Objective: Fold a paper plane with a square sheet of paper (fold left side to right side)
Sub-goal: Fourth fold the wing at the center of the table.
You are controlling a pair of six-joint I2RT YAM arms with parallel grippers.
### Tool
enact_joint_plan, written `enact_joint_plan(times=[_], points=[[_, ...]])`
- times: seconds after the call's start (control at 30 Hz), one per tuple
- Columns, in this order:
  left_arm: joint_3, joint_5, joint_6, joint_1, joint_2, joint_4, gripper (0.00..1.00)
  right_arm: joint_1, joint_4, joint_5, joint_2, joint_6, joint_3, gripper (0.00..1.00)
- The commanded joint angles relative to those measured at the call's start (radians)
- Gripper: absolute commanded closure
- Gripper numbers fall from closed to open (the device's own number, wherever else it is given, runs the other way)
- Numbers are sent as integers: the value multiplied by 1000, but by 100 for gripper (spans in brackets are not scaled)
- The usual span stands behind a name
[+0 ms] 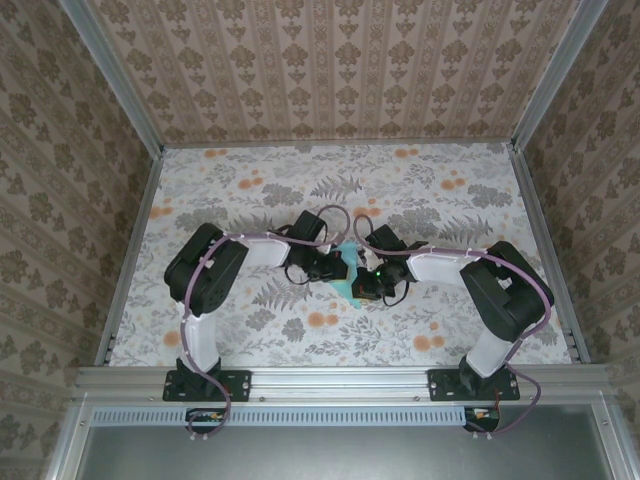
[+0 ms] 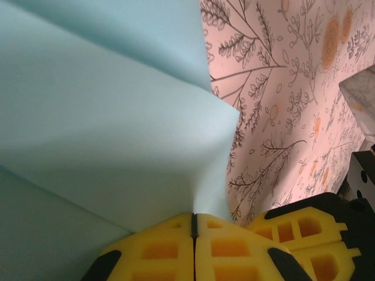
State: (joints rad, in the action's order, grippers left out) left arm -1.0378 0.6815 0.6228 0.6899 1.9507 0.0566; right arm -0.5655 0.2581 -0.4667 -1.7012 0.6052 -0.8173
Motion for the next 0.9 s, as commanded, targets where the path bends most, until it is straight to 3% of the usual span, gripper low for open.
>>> enact_joint_plan(times=[0.0,0.87], points=[[-20,-91,-46,-36,40,26,94,1,169,138,-64,-16,53,100],[-153,-98,-149,-192,140,86,94,1,178,131,-52,-18,71,100]])
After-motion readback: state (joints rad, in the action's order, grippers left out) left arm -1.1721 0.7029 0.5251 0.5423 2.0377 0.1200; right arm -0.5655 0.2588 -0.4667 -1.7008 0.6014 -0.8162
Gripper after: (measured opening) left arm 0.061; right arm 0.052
